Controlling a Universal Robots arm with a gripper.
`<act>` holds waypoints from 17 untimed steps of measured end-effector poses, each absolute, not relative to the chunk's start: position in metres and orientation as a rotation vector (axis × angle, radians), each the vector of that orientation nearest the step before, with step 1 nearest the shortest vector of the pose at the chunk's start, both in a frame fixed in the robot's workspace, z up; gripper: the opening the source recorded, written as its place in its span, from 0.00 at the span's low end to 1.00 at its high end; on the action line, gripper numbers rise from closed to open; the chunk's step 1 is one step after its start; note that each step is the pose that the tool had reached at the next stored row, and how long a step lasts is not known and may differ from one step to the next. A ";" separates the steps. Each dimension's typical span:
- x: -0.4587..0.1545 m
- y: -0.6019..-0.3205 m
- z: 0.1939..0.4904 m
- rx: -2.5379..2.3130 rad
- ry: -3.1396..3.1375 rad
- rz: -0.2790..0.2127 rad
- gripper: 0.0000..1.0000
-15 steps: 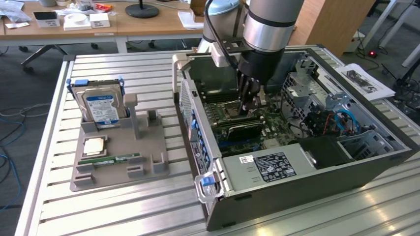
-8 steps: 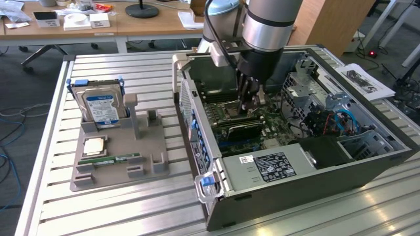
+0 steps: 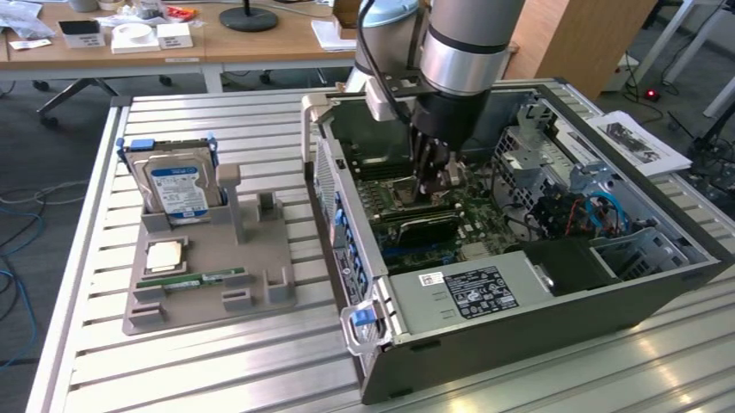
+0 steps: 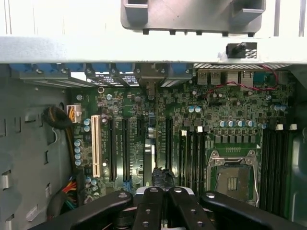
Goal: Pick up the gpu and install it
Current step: 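Press down on the gpu until it lock into place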
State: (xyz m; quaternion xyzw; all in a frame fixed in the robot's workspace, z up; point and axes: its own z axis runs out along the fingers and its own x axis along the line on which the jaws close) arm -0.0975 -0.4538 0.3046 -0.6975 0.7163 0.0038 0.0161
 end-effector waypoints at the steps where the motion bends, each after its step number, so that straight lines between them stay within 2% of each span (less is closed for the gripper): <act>1: -0.097 -0.454 0.303 -2.169 2.228 0.012 0.11; 11: -0.098 -0.453 0.285 -2.169 2.227 0.012 0.11; 17: -0.099 -0.453 0.284 -2.169 2.228 0.012 0.11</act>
